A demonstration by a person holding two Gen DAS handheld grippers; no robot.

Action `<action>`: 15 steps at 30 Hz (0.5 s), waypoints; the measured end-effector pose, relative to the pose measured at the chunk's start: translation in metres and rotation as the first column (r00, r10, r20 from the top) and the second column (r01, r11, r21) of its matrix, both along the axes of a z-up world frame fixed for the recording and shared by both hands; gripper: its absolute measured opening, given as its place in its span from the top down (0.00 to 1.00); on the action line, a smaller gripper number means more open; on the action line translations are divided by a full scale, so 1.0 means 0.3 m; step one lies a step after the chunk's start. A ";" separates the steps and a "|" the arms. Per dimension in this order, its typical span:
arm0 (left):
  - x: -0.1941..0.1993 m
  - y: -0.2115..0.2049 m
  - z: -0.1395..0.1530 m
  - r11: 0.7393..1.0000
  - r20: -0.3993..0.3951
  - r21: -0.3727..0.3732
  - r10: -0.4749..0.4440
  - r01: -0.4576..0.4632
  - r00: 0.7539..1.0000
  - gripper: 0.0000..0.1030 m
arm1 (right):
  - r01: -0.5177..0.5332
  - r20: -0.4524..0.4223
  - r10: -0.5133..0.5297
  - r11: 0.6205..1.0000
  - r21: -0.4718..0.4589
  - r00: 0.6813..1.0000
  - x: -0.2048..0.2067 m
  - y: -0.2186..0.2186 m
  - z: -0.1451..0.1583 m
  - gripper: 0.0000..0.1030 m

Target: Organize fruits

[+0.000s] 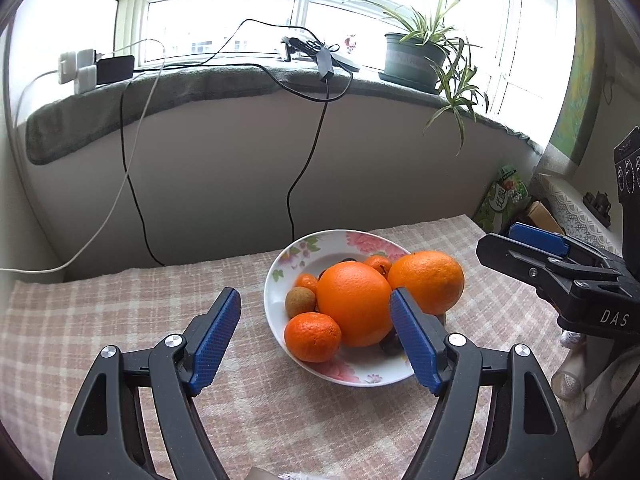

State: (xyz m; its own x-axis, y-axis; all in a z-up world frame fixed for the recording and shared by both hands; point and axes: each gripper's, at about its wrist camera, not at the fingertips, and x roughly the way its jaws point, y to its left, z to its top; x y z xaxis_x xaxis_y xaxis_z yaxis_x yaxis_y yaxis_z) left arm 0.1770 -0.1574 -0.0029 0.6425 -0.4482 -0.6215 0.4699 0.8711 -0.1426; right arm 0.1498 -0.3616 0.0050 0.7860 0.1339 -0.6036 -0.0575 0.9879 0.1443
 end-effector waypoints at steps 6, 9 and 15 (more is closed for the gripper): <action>-0.034 0.016 0.014 1.000 0.022 0.012 0.012 -0.013 1.000 0.25 | 0.024 0.033 -0.023 0.998 -0.056 0.999 -0.047 0.021 0.021 0.12; -0.053 0.027 0.019 1.000 0.030 0.014 0.021 -0.021 0.999 0.25 | 0.030 0.047 -0.027 0.997 -0.066 0.999 -0.069 0.027 0.033 0.12; -0.100 0.051 0.041 0.999 0.058 0.015 0.051 -0.052 0.997 0.25 | 0.056 0.085 -0.049 0.995 -0.084 0.995 -0.119 0.031 0.058 0.12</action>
State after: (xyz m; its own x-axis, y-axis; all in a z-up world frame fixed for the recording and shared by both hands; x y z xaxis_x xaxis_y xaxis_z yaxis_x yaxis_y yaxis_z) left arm 0.1470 -0.1420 0.0095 0.6995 -0.4037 -0.5897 0.4314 0.8964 -0.1018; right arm 0.1142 -0.3523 0.0224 0.8381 0.0414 -0.5439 -0.0136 0.9984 0.0551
